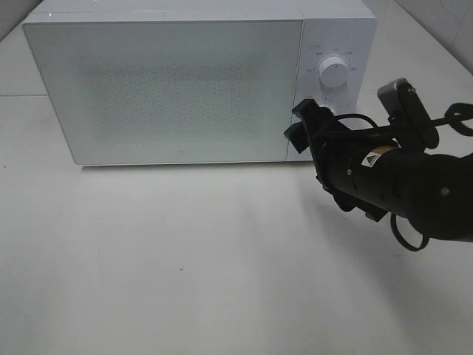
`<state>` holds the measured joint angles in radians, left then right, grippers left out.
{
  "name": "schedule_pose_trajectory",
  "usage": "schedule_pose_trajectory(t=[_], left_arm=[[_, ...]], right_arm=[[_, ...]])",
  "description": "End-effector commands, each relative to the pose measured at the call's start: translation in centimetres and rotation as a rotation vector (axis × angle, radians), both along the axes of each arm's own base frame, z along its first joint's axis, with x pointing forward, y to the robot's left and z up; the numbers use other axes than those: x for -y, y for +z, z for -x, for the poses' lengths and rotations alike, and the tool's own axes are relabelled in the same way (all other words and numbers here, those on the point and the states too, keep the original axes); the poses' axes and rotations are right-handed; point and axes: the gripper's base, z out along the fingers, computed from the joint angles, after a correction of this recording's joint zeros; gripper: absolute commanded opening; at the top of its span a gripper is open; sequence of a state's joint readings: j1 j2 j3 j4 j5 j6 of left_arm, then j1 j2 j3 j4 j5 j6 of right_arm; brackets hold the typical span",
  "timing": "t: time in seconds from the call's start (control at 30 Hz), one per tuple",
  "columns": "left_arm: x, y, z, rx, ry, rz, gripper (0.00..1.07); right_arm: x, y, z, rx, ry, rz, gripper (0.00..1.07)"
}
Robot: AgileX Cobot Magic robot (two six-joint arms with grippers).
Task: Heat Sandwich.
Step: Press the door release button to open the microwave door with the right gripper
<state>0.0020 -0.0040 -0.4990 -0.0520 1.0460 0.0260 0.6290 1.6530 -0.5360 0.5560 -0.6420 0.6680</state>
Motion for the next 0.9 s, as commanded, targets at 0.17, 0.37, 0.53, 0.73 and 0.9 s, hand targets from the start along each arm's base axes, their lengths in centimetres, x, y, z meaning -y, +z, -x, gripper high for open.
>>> schedule_pose_trajectory(t=[0.17,0.37,0.53,0.73,0.9], left_arm=[[0.0,-0.1,0.3,0.031,-0.005,0.001,0.98],[0.0,-0.1,0.3,0.031,-0.005,0.001,0.98],[0.0,-0.1,0.3,0.031,-0.005,0.001,0.98],[0.0,-0.1,0.3,0.031,-0.005,0.001,0.98],[0.0,-0.1,0.3,0.031,-0.005,0.001,0.98]], right_arm=[[0.8,1.5,1.2,-0.026,0.265,0.243,0.76],[2.3,3.0,2.5,-0.096,0.478,0.424,0.76],[3.0,4.5,3.6,-0.149,0.608,0.557,0.76],[4.2,7.0,5.1,-0.233,0.686,0.677,0.76],[5.4,9.0,6.6,-0.301,0.731,0.758,0.76]])
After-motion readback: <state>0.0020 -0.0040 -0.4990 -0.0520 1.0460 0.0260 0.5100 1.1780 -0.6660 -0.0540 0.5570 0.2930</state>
